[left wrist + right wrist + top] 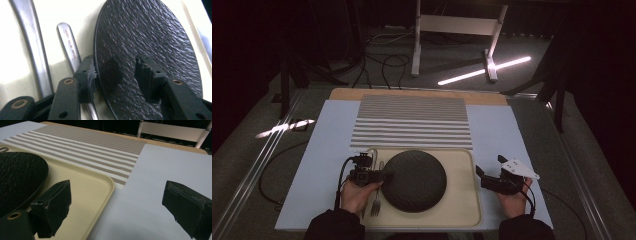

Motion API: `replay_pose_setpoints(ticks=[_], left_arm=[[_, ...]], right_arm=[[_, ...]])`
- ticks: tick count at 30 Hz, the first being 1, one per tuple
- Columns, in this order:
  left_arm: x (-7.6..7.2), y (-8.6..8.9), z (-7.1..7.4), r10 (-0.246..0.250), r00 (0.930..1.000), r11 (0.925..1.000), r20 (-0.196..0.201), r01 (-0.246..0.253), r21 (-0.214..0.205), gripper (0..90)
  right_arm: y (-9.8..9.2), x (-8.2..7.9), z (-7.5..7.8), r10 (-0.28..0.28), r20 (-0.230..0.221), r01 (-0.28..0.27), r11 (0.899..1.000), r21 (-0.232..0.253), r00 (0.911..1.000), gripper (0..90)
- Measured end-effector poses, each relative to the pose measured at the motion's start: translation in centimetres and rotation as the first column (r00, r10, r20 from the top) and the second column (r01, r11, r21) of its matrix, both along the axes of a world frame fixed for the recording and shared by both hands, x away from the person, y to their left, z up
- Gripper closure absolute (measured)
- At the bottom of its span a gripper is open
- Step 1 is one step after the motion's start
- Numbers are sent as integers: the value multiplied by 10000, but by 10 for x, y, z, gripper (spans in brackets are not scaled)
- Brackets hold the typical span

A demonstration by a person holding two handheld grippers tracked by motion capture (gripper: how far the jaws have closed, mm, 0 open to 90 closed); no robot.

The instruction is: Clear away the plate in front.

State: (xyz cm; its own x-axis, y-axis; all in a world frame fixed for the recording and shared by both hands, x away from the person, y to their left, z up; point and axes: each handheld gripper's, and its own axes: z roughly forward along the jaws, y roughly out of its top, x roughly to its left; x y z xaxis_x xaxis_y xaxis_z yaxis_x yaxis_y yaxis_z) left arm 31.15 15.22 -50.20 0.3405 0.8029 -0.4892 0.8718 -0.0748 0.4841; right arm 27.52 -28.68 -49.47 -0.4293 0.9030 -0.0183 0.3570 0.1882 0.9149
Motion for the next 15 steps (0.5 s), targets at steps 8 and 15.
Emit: replay_pose_setpoints(ticks=[8, 15], left_arm=[[6, 1, 28, -154, 9932, 9999, 1156, 158, -27, 432], [9, 2, 44, -401, 9747, 9991, 2197, 359, 231, 273]], right_arm=[[0, 0, 0, 17, -31, -17, 10000, 21, 10000, 87], [0, 0, 0, 44, -25, -44, 10000, 16, 10000, 87]])
